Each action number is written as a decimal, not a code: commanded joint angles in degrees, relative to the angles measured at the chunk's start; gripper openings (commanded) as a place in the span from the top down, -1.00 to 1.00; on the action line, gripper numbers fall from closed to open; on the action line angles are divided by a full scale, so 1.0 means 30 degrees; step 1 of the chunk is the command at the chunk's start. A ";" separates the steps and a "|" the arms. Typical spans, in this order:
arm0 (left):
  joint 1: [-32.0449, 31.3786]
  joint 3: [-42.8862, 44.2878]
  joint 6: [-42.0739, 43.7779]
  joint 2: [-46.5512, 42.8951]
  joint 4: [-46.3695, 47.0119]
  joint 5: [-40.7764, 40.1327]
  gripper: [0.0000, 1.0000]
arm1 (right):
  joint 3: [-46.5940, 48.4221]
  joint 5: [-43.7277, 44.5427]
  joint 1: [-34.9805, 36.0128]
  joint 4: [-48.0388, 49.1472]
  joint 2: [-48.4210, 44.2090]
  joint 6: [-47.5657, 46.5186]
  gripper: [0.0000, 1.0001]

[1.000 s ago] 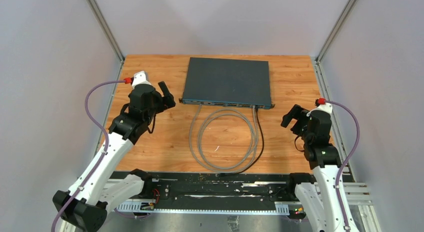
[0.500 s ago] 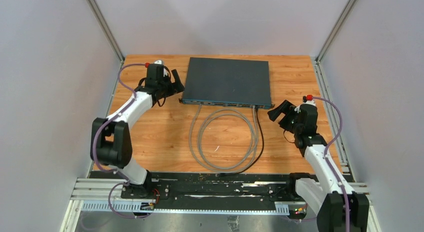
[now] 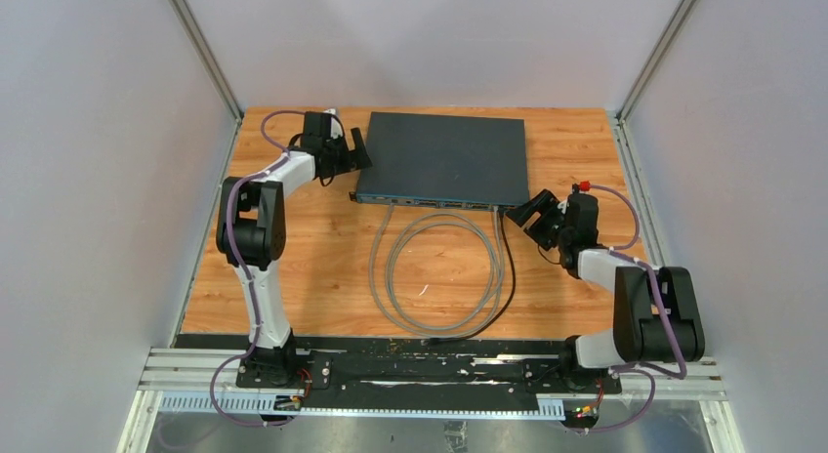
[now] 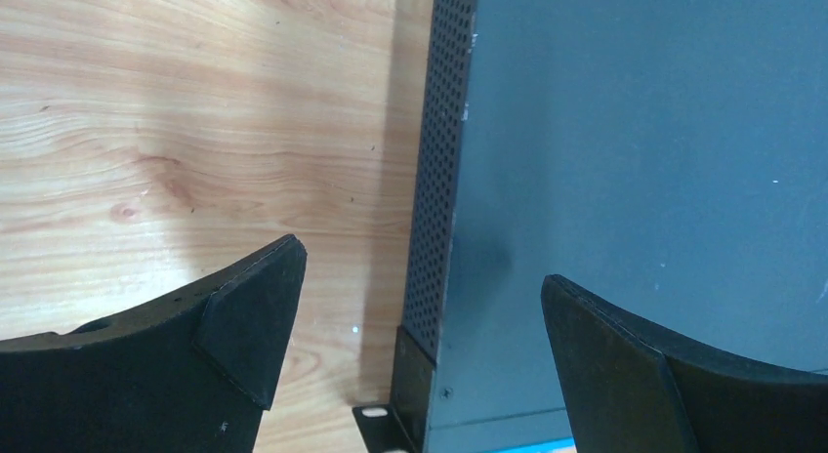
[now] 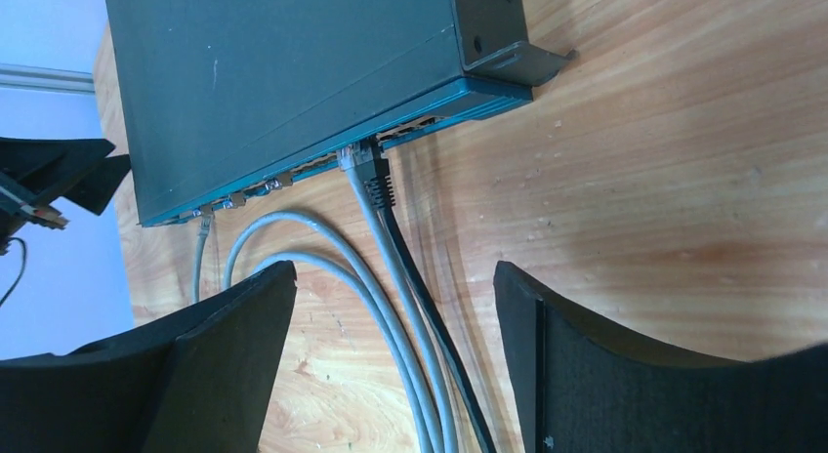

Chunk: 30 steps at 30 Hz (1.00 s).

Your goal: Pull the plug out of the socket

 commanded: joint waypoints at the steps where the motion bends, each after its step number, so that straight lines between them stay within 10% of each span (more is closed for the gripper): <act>1: 0.0420 0.0852 0.0322 0.1070 0.0287 0.2026 -0.99 | -0.0314 -0.0390 0.0349 0.3141 0.1340 0.0876 -0.58; 30: 0.0408 0.1619 -0.0081 0.3676 0.0157 0.3988 -0.51 | -0.0881 0.0460 0.0808 1.2942 0.8158 0.4603 -0.03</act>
